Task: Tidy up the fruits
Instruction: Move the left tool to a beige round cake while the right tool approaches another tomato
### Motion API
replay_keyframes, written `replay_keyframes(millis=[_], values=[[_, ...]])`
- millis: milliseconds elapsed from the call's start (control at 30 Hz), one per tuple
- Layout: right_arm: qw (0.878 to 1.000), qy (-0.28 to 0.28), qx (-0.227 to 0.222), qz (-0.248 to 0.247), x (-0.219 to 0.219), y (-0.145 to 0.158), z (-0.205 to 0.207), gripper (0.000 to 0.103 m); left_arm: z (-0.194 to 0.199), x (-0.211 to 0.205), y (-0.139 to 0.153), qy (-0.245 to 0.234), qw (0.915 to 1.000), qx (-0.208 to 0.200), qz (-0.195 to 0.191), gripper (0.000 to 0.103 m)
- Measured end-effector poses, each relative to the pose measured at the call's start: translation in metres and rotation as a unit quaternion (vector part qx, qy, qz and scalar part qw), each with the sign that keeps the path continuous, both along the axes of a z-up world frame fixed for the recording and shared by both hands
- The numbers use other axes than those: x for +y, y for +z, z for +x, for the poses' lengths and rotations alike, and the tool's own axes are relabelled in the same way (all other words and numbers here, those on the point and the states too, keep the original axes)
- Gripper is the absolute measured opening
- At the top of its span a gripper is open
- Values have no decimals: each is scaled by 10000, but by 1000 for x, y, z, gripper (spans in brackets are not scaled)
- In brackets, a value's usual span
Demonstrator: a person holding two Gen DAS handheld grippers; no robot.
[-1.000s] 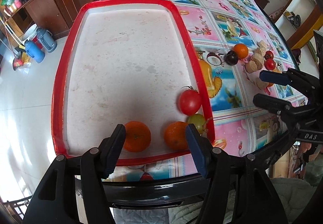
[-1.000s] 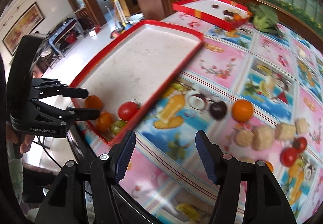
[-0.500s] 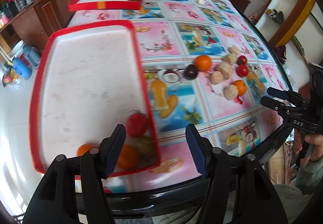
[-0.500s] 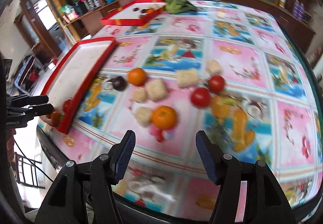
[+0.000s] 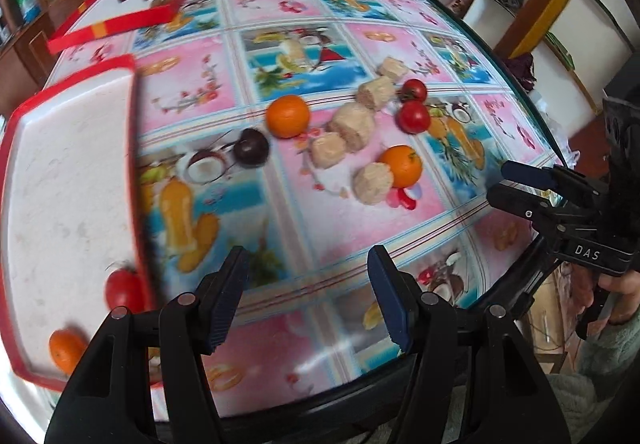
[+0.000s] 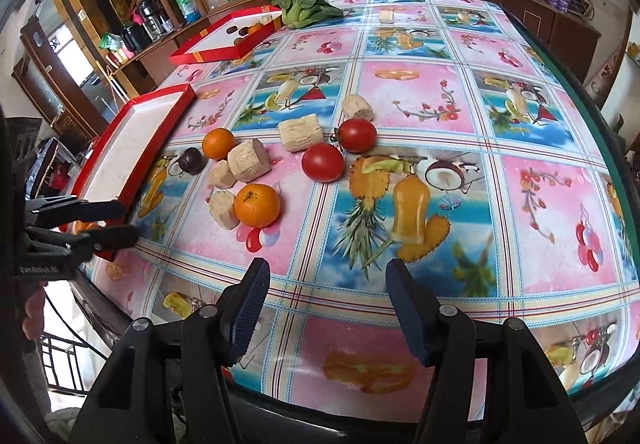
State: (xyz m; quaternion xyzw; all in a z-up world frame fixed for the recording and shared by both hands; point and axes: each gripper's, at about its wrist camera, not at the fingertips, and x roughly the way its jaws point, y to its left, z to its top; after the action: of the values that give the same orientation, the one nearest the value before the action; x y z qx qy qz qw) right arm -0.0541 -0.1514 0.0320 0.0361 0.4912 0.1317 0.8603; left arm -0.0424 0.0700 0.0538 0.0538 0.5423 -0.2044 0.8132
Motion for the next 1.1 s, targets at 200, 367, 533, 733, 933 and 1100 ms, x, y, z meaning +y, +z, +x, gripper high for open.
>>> replay_keyframes(millis=[200, 367, 533, 733, 933, 1100], values=[[9983, 528, -78, 252, 19, 2, 7, 49, 12, -32, -9, -284, 9994, -110, 136, 56], [9987, 480, -76, 178, 19, 1, 18, 49, 20, -55, -13, -535, 9980, -176, 292, 54], [9995, 272, 1, 184, 7, -6, 40, 42, 24, -68, -23, -670, 9971, -87, 356, 37], [9994, 320, 36, 93, 12, -14, 61, 41, 27, -63, -31, -595, 9978, 5, 276, 22], [9994, 343, 86, -55, 23, -22, 79, 43, 24, -52, -29, -558, 9980, 46, 302, 22], [9995, 263, 91, -174, 23, -25, 89, 43, 25, -53, -31, -580, 9977, 116, 330, 22]])
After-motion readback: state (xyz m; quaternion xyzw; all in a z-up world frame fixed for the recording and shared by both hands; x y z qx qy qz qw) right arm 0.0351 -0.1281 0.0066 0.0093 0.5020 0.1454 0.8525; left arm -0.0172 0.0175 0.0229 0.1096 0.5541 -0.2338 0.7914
